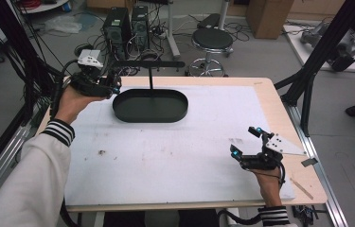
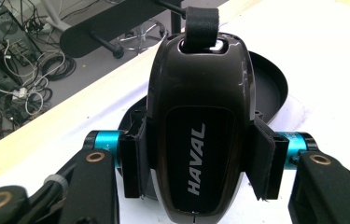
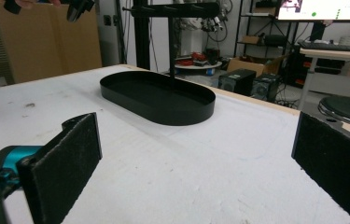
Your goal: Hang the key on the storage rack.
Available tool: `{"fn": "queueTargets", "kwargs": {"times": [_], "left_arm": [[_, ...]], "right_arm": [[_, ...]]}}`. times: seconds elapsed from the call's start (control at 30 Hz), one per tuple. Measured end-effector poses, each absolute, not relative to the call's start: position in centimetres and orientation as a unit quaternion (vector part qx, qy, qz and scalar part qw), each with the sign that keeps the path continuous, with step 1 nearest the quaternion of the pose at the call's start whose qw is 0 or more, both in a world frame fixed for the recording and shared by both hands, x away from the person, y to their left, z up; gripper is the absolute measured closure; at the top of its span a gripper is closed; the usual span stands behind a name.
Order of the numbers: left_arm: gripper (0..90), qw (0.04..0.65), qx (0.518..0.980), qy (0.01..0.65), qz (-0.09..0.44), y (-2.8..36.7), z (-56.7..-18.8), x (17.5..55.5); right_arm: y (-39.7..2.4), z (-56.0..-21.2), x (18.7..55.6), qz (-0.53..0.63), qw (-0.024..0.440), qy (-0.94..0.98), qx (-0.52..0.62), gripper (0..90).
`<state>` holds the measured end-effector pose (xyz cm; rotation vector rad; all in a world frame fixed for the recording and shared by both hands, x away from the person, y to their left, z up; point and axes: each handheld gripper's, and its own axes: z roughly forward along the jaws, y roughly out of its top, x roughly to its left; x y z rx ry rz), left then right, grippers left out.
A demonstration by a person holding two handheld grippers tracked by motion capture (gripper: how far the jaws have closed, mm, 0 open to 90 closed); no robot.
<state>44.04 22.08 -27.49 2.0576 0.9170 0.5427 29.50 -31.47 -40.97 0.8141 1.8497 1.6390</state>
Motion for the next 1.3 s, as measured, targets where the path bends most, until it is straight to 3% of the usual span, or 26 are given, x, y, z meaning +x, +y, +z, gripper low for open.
{"fn": "queueTargets", "kwargs": {"times": [1.3], "left_arm": [[48.7,0.34,0.811,0.424,0.216,21.7,-26.0,49.4]], "right_arm": [[-31.9,-44.4,28.8,0.637,0.291,0.643,0.309,0.5]]}}
